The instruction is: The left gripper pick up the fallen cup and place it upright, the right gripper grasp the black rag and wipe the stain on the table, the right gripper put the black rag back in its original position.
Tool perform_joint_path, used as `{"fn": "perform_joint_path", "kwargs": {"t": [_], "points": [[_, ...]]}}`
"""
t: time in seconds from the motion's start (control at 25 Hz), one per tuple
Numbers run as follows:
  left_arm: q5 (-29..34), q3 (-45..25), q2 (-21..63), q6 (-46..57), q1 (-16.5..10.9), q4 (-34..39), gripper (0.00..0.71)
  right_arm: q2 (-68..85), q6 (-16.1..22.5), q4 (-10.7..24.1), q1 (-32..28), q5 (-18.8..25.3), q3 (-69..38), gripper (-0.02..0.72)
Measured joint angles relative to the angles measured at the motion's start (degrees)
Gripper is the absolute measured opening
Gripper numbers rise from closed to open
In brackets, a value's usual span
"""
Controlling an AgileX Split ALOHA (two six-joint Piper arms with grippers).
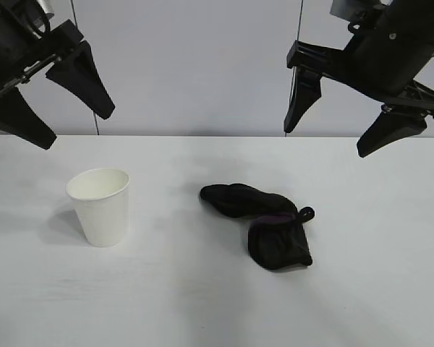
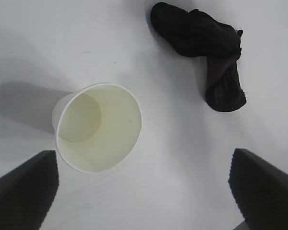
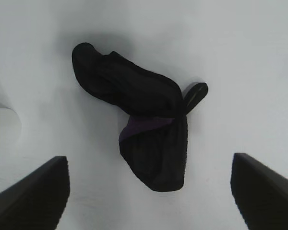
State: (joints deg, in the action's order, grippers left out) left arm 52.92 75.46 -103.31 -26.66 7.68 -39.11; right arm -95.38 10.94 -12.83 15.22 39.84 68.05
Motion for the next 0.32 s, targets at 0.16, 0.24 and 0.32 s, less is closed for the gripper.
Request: {"fn": "perform_joint_path", "kwargs": {"t": [0.16,0.24,0.32], "points": [[-0.3,0.0,0.0,0.0,0.0,0.0,0.693,0.0,0.1,0.0,0.0,-0.5,0.0,0.632],[-0.3,0.0,0.0,0.0,0.0,0.0,0.693,0.0,0.1,0.0,0.0,-0.5,0.0,0.632],[-0.3,0.0,0.0,0.0,0.0,0.0,0.693,0.0,0.1,0.0,0.0,-0.5,0.0,0.632]]}}
